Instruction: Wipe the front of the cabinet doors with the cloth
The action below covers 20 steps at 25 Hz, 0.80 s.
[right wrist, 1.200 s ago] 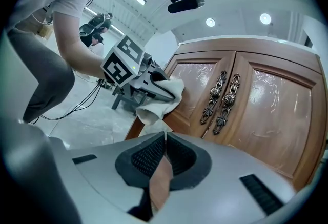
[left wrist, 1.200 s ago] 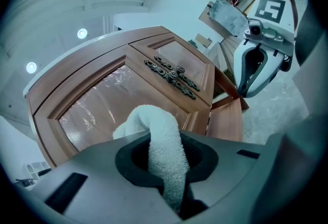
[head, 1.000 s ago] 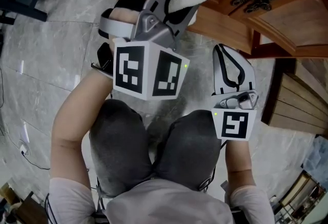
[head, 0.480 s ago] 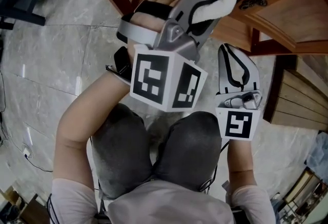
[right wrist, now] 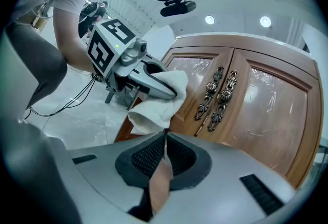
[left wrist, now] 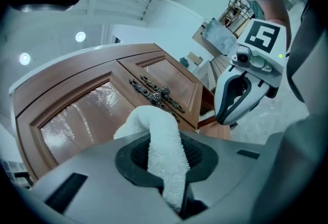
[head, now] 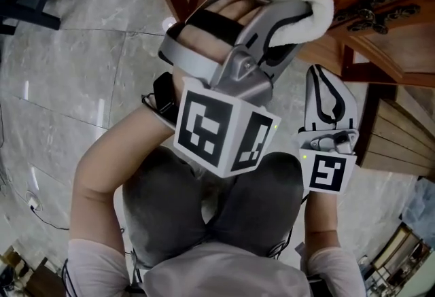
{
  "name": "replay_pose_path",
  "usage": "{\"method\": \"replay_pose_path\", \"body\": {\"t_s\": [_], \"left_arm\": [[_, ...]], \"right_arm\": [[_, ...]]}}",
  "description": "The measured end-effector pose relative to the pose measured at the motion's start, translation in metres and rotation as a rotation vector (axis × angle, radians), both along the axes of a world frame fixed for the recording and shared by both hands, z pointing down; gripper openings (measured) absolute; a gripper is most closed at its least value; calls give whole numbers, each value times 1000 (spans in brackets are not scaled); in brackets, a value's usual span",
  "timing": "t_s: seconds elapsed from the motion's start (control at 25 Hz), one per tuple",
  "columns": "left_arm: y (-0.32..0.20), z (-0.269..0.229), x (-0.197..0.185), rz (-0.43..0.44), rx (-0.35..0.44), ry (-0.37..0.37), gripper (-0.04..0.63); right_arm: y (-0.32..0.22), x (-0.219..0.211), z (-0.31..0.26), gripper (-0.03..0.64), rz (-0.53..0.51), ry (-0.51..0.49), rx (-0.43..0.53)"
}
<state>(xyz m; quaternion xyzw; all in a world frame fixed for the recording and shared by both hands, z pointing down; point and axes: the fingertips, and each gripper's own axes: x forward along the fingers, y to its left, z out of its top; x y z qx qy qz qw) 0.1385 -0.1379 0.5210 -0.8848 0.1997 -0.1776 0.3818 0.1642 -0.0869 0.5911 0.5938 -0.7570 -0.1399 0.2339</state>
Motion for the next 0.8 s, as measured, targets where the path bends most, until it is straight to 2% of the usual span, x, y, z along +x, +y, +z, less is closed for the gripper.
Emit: {"method": "replay_pose_path", "body": {"t_s": [0.16, 0.36, 0.52, 0.8], "left_arm": [[-19, -6, -46, -43, 4, 19, 74], [-43, -13, -88, -108, -79, 88, 74], [-51, -20, -112, -161, -165, 111, 74], [-53, -47, -137, -238, -230, 116, 74]], "right_arm": [[-19, -24, -10, 43, -18, 14, 21], [-39, -62, -38, 43, -67, 26, -10], [-44, -89, -58, 43, -122, 62, -81], [-44, -116, -104, 43, -166, 80, -133]]}}
